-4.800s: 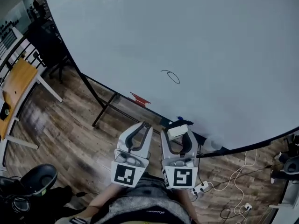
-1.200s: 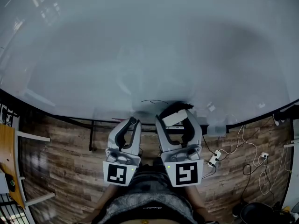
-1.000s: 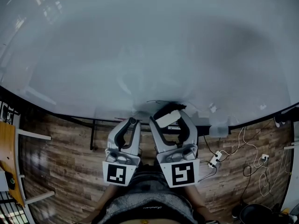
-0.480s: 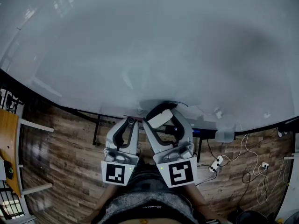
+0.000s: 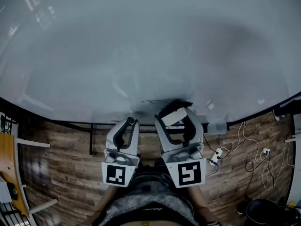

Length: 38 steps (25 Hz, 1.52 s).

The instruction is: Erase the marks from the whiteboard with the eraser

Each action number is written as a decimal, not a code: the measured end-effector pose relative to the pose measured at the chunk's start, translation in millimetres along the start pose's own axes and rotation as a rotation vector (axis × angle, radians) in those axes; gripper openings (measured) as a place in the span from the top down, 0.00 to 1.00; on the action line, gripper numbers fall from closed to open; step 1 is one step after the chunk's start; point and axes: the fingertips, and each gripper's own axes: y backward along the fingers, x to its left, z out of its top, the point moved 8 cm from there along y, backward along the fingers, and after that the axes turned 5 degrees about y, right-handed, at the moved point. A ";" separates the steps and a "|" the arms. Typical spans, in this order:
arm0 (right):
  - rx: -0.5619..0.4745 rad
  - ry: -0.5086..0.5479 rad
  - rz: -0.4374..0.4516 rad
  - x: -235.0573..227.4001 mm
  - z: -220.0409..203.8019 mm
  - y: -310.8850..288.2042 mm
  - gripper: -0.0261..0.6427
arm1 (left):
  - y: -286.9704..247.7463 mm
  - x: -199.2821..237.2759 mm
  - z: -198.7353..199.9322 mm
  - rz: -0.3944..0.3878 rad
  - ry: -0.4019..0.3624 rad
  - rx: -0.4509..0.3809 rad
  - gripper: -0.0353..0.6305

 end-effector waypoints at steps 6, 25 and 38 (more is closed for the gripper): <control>-0.002 -0.008 -0.048 0.7 0.6 -0.2 0.57 | 2.7 -0.8 -1.3 -0.016 0.008 0.002 0.84; -0.100 0.052 0.203 81.7 22.8 -51.1 0.57 | 45.5 40.6 -0.1 0.137 0.008 0.009 0.84; -0.064 0.055 0.088 37.3 15.1 -25.1 0.57 | 15.9 17.6 -4.7 0.020 0.024 0.018 0.84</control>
